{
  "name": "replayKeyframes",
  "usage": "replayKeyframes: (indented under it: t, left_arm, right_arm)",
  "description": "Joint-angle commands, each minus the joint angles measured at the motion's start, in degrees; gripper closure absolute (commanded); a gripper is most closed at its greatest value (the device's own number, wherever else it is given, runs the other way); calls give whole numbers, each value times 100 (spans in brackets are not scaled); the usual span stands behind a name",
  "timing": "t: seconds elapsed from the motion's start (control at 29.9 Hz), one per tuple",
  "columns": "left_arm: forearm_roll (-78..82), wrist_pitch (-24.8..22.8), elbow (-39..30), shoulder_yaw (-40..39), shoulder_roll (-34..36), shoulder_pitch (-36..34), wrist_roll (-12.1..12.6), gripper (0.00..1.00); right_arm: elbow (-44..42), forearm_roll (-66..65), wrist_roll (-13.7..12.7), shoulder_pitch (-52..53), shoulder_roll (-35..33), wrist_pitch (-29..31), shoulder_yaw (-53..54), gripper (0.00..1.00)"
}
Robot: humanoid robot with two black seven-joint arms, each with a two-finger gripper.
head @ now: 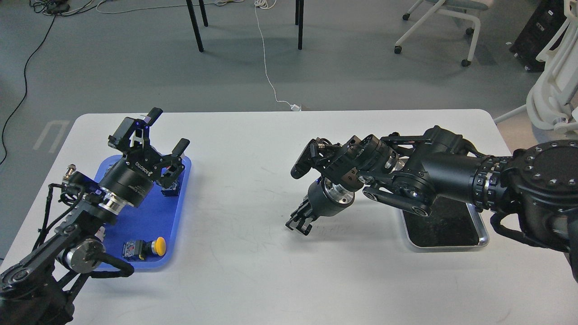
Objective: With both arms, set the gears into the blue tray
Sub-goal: 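Carry the black part toward the table center and open the right gripper, then retract the right arm and reach the left gripper toward the black part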
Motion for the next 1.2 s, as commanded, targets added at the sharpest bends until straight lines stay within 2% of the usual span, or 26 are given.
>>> replayKeyframes:
  t: [0.0, 0.1, 0.17, 0.27, 0.47, 0.53, 0.6, 0.74, 0.87, 1.0, 1.17]
  left_arm:
    - [-1, 0, 0, 0, 0, 5, 0, 2]
    - [-1, 0, 0, 0, 0, 5, 0, 2]
    - [-1, 0, 0, 0, 0, 5, 0, 2]
    - [-1, 0, -8, 0, 0, 5, 0, 2]
    - [16, 0, -8, 9, 0, 14, 0, 2]
    - [25, 0, -8, 9, 9, 14, 0, 2]
    - [25, 0, 0, 9, 18, 14, 0, 2]
    - [34, 0, 0, 9, 53, -4, 0, 2]
    - [95, 0, -8, 61, 158, -48, 0, 2]
    - [525, 0, -43, 79, 220, -92, 0, 2]
    - [1543, 0, -210, 88, 185, -267, 0, 2]
  right_arm:
    - [-1, 0, 0, -13, 0, 0, 1, 82]
    - [-10, 0, 0, -31, 0, 0, 1, 75]
    - [-27, 0, 0, -40, 0, 0, -8, 65]
    - [-97, 0, 0, -48, 0, 0, -8, 56]
    - [-98, 0, 0, -31, 0, 0, 62, 22]
    - [-98, 9, 0, 39, 0, 0, 106, 14]
    - [-98, 53, 0, 118, -228, 0, 202, 4]
    - [-36, 674, 0, 198, -991, 0, 773, 2]
    - [17, 2412, 0, 23, -1879, 0, 1344, 2]
    - [8, 4680, 0, -618, -2697, 0, 1775, 2]
    - [-36, 6194, 0, -1839, -3243, 0, 2706, 1]
